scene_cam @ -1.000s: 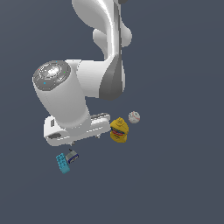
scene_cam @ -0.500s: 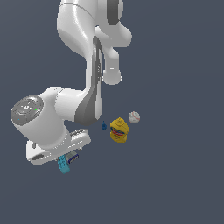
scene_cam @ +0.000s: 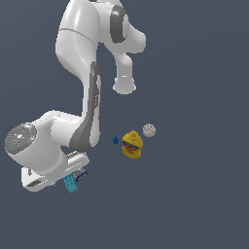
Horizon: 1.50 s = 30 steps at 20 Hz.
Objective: Pick up a designated object from a clutter of objects.
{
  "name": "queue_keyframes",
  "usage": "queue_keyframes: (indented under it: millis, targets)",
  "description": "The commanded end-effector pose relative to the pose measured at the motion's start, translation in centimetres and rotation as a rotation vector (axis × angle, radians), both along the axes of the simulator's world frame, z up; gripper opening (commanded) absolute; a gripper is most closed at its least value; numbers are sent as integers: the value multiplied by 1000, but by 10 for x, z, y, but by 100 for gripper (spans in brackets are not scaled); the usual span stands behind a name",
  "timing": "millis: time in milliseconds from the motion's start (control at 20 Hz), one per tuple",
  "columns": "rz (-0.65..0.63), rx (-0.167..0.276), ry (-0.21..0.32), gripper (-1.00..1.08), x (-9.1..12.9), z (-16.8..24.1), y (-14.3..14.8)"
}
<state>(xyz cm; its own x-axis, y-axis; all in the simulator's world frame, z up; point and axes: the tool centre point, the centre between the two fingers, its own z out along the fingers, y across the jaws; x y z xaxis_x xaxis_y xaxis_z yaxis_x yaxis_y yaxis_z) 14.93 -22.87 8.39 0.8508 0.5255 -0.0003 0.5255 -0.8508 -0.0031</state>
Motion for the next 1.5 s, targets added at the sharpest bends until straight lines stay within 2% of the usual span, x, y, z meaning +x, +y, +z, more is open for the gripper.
queue_keyframes:
  millis: [0, 450, 950, 1250, 1300, 1450]
  targets:
    - [16, -1, -2, 100, 1, -7, -6]
    - [23, -2, -1, 100, 0, -15, -11]
    - [26, -2, -2, 100, -1, -59, -11]
    - [26, -2, -2, 100, 1, -62, -12]
    - [26, -2, -2, -100, 1, -62, -12]
    - [26, -2, -2, -100, 1, -62, -12]
